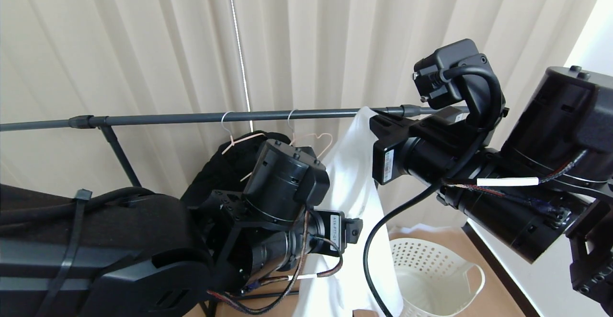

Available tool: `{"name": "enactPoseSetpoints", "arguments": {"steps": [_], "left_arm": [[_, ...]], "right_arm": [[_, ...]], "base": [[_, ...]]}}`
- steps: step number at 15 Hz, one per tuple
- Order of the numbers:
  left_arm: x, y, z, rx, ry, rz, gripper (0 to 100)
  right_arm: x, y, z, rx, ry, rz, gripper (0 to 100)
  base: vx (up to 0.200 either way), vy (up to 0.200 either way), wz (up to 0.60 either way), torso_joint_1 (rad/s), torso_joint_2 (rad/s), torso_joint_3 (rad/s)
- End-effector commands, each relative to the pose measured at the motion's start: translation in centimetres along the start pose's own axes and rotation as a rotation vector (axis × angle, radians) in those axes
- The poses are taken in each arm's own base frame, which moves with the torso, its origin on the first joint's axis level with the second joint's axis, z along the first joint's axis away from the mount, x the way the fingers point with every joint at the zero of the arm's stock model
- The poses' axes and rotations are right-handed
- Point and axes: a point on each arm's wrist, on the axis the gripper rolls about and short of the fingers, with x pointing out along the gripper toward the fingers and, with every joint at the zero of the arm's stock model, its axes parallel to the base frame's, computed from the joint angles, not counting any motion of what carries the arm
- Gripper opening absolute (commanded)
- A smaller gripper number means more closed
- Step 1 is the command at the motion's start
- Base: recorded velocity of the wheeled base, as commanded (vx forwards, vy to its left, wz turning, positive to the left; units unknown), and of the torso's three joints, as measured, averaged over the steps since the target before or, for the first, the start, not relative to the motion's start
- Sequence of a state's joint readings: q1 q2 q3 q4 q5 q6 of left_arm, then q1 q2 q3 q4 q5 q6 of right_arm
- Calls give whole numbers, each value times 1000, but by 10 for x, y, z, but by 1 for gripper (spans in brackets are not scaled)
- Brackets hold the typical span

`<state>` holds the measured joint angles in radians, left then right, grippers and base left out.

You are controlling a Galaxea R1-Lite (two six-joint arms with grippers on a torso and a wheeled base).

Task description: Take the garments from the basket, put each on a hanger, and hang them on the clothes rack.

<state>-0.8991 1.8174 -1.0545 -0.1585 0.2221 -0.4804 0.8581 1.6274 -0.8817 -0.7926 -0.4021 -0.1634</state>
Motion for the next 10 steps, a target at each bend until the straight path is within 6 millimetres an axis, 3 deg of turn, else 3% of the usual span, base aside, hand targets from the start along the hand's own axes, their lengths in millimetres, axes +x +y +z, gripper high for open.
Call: {"name": "enactPoseSetpoints", "arguments": {"steps": [1,6,10], "left_arm": [[6,1,-2,2,2,22,100],[17,16,8,-35,-46,102,100],[24,21,3,-36,-32,110,100]], "right_arm": [[-1,-1,2,2,-6,0,0],[-12,-5,7,9,-22,1,0],[-14,-3,7,9,-22,10,0]], "base": [[0,0,0,0,0,0],[0,0,0,0,0,0],[0,0,0,0,0,0]]}}
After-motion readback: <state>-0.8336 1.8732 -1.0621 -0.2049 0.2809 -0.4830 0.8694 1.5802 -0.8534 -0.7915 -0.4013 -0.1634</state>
